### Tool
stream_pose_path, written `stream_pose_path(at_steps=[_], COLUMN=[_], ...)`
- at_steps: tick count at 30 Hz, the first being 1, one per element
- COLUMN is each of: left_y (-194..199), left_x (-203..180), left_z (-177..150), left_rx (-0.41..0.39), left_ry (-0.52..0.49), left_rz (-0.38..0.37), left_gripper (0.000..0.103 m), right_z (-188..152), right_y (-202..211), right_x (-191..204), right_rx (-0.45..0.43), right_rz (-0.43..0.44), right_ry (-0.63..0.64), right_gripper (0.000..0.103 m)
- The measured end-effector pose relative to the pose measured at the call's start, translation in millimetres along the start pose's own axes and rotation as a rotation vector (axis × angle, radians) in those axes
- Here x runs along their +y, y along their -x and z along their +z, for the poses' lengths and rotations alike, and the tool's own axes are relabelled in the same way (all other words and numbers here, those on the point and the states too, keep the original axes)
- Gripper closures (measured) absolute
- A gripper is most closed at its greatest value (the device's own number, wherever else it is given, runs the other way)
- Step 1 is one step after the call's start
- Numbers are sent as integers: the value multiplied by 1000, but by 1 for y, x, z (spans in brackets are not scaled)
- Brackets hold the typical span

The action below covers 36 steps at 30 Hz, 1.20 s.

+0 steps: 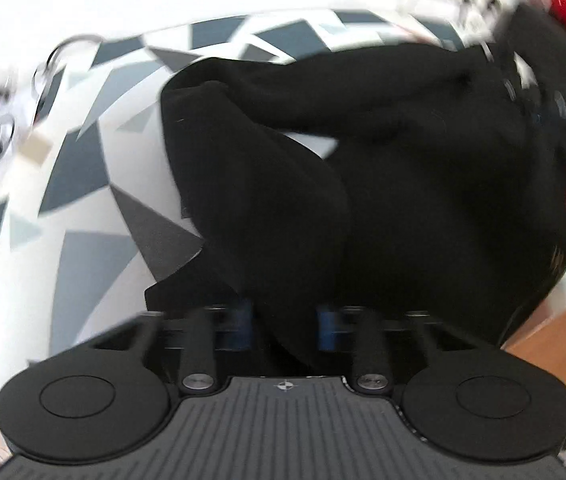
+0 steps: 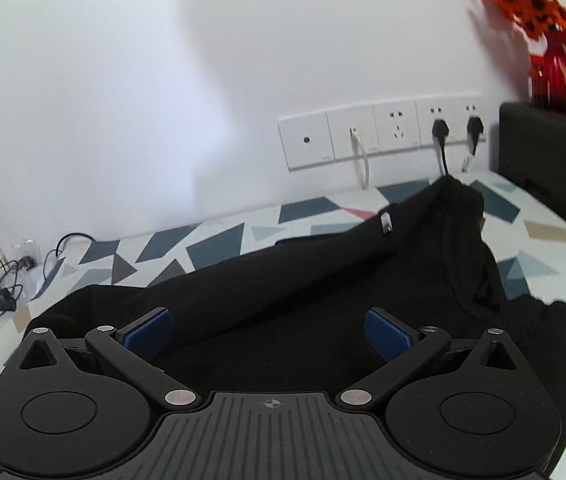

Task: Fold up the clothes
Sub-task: 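Lower the hoodie onto the patterned cloth, spreading it between both grippers, then open the right gripper on the hoodie while the left gripper holds its edge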

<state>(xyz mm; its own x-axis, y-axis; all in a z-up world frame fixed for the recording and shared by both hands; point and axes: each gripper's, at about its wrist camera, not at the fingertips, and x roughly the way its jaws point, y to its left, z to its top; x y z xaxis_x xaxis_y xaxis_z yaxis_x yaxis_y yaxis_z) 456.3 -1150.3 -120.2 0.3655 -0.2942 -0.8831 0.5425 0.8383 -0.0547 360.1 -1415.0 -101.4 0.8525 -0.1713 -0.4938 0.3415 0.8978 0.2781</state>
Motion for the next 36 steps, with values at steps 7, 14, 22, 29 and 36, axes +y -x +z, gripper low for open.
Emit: stream_pose_path(at_steps=[7,14,22,29,36], left_y=[87,127,93,82,62], left_x=[64,93,128,179,224], left_z=[22,58,55,46,34], left_rx=[-276,-489,-471,-430,-339], left_ry=[235,269,304,344,330], left_rz=[91,146,164,156,157], left_gripper=[91,91,91,91,91], right_z=[0,5,-7,-5,5], right_y=[-4,-17,-51,-96,-143], right_x=[-10,-3,27,73,76], right_rx=[45,81,138,199,221], right_rz=[21,23,15,91,10], right_ry=[-108,-192,-176,-50,-304], right_gripper=[1,1,13,24,62])
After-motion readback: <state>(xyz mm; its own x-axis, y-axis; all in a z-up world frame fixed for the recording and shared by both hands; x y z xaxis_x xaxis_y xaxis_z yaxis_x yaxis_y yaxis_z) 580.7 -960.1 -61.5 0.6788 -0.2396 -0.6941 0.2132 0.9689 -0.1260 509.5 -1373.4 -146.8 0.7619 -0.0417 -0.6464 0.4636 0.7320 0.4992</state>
